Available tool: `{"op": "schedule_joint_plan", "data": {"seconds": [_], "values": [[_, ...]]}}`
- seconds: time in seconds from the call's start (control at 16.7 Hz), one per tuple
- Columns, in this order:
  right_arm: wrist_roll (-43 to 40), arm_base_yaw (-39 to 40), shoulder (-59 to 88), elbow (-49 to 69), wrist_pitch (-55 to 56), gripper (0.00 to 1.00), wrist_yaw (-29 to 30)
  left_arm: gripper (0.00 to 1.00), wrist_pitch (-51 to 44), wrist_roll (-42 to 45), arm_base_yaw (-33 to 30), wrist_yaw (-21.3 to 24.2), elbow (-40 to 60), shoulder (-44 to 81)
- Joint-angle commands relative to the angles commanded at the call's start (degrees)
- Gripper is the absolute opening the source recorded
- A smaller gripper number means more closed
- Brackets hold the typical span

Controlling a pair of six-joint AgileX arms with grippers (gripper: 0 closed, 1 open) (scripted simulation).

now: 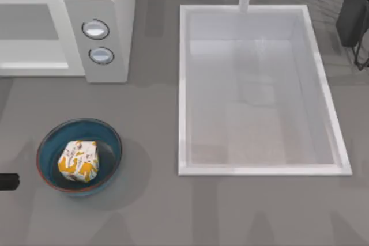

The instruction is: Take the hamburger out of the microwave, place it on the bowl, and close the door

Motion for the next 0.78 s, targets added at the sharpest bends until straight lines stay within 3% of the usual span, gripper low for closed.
{"op": "schedule_joint_plan", "data": {"seconds": [0.18,0.54,0.78], "values": [[0.0,0.0,0.0,0.0,0.0,1.0,0.0,0.0,2.3,0.0,-0.4,-0.4,-0.6,2.3],[0.0,0.0,0.0,0.0,0.0,1.0,0.0,0.0,18.4,0.2,-2.2,-2.2,-3.5,14.7],[0.0,0.0,0.0,0.0,0.0,1.0,0.0,0.0,24.2,0.3,-3.0,-2.9,-4.7,19.5]]}}
